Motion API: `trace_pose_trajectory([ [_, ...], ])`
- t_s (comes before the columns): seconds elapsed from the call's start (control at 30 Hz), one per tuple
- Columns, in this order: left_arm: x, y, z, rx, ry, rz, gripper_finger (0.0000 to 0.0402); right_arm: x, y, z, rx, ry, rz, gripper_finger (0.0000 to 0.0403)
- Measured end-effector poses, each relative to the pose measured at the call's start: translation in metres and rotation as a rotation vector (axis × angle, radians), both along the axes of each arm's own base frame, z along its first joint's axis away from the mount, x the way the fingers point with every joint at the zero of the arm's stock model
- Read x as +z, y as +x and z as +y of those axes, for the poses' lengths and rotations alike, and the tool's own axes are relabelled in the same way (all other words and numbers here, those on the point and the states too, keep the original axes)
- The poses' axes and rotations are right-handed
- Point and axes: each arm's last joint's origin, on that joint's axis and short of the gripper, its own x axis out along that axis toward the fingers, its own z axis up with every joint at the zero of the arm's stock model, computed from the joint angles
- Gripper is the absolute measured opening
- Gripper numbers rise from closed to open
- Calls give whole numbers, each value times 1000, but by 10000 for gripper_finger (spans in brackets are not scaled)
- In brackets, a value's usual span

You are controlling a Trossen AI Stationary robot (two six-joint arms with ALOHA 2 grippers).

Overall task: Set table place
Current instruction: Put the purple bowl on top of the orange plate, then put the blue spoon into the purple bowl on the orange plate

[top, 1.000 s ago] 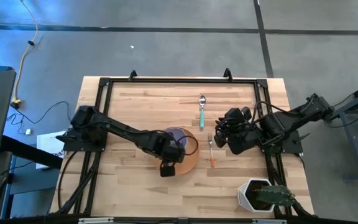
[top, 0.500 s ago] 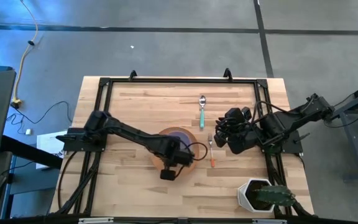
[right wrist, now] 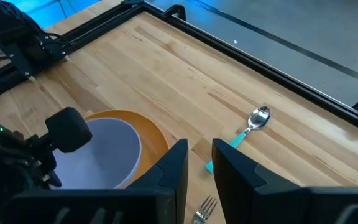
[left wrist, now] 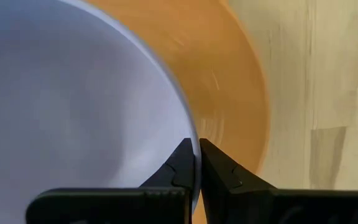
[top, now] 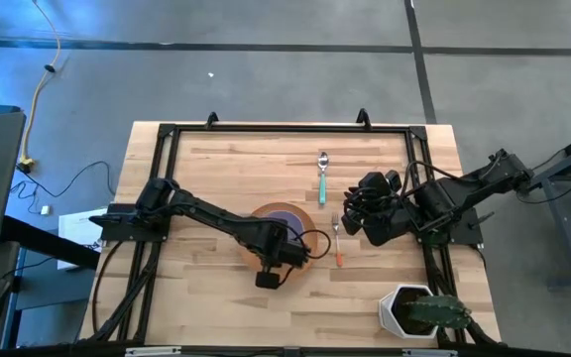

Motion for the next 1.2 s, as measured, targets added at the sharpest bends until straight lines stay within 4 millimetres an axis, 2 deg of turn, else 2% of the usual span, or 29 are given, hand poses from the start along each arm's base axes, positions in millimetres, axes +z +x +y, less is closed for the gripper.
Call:
trace_pose_trajectory([
  [0.33, -16, 4, -1, -3, 10, 42, 0, 0, 0, 0, 2, -1, 0, 64],
  [0.7, -19, 4, -1, 1, 9, 60, 3, 0, 0, 0, 8, -5, 3, 64],
  [1.03, -22, 3, -1, 3, -8, 83, 68, 0, 0, 0, 8, -3, 1, 64],
  [1.2, -6, 4, -1, 8, 10, 75, 99, 0, 0, 0, 8, -3, 1, 64],
])
